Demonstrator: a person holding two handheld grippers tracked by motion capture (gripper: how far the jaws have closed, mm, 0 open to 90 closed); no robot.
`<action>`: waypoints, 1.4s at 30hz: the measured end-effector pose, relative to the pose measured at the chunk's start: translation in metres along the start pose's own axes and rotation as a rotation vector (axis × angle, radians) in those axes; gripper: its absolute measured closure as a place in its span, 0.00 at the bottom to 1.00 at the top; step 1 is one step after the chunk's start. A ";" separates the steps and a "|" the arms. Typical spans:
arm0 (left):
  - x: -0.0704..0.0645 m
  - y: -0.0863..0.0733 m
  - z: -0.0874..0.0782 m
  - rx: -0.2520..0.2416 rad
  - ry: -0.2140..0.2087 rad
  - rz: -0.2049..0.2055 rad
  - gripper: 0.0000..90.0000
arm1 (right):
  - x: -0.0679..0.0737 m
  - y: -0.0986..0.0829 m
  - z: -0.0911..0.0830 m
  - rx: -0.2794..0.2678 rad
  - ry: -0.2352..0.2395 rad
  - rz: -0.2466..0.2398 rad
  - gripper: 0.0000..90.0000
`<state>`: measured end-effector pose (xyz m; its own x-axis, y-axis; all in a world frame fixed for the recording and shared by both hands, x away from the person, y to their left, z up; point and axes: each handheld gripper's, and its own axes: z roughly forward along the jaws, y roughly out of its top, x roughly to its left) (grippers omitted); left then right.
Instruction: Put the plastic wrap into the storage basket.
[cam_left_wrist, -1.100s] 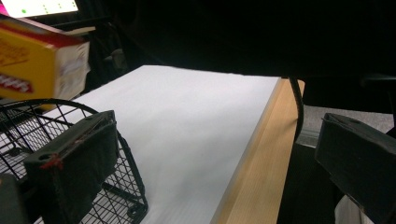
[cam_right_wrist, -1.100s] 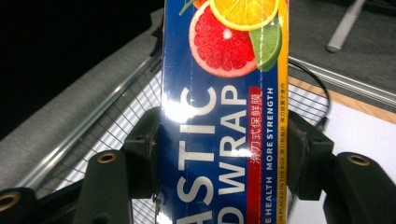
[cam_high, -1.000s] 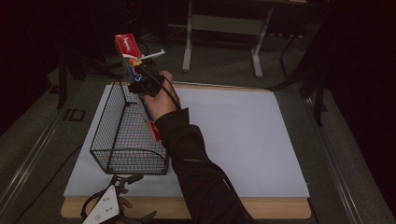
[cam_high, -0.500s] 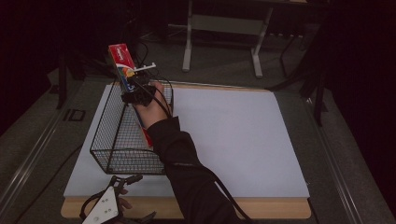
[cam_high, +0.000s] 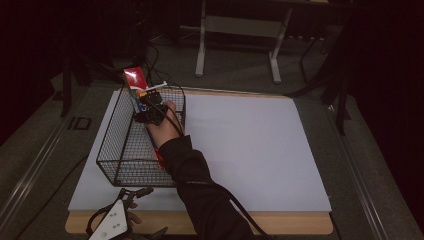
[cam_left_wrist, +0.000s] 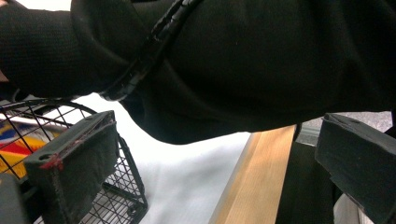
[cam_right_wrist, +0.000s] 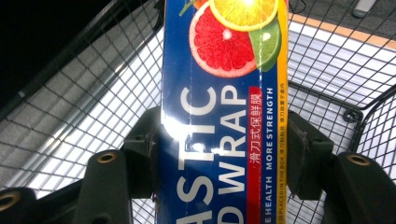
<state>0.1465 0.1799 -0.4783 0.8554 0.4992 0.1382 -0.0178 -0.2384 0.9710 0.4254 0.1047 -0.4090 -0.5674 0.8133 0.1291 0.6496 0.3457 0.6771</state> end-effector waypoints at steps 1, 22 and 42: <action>0.000 0.000 0.000 0.000 -0.001 0.000 0.00 | 0.004 -0.003 0.004 0.013 -0.037 -0.052 0.44; 0.000 0.000 0.001 0.001 -0.006 0.001 0.00 | -0.005 -0.025 0.027 0.149 0.006 0.007 0.44; 0.001 0.000 0.002 0.004 -0.011 -0.001 0.00 | -0.002 -0.023 0.037 0.199 -0.010 -0.043 0.42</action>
<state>0.1479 0.1787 -0.4787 0.8609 0.4907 0.1348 -0.0148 -0.2407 0.9705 0.4299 0.1127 -0.4516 -0.5925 0.7999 0.0949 0.7124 0.4654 0.5252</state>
